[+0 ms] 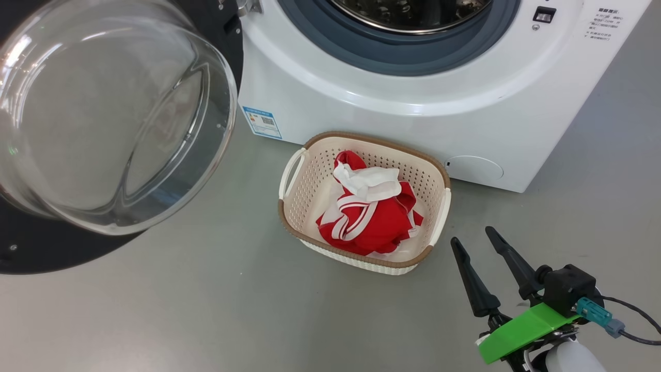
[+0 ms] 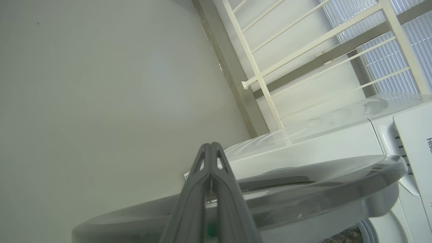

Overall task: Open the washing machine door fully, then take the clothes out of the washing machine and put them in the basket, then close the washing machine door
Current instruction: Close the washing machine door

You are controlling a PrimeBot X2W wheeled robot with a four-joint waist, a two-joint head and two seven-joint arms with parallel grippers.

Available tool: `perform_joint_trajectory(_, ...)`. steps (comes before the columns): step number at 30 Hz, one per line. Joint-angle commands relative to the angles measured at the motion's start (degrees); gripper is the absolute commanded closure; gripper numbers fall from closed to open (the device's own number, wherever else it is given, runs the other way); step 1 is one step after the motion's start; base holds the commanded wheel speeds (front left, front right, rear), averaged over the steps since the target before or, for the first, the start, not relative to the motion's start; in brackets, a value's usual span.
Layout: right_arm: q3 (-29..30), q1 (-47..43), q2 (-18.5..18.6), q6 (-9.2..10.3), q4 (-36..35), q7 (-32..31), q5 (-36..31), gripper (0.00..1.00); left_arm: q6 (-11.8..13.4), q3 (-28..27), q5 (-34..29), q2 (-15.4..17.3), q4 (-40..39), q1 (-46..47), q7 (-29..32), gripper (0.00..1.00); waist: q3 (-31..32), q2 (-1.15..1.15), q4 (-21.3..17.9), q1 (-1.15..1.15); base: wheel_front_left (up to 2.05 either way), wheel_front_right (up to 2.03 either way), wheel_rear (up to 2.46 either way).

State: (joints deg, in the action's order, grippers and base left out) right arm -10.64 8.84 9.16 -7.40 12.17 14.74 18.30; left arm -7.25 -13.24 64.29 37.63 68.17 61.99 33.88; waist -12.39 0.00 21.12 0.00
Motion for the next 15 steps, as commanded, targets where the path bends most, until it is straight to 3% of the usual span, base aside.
perform_joint_trajectory(1,-1.4,1.33,-0.25,-0.09,-1.36,0.26,-0.01,0.0,-0.22,-1.14,0.85,3.91,-1.75,-1.42,1.12,1.0,-0.1,0.0,0.0,0.0,0.0,0.0,0.0)
perform_joint_trajectory(15,-0.97,1.74,-0.2,-0.09,-1.21,0.26,-0.21,0.0,-0.23,-1.04,7.54,2.7,-10.63,-8.32,13.82,1.0,-0.12,0.0,0.44,0.0,0.0,0.0,0.0)
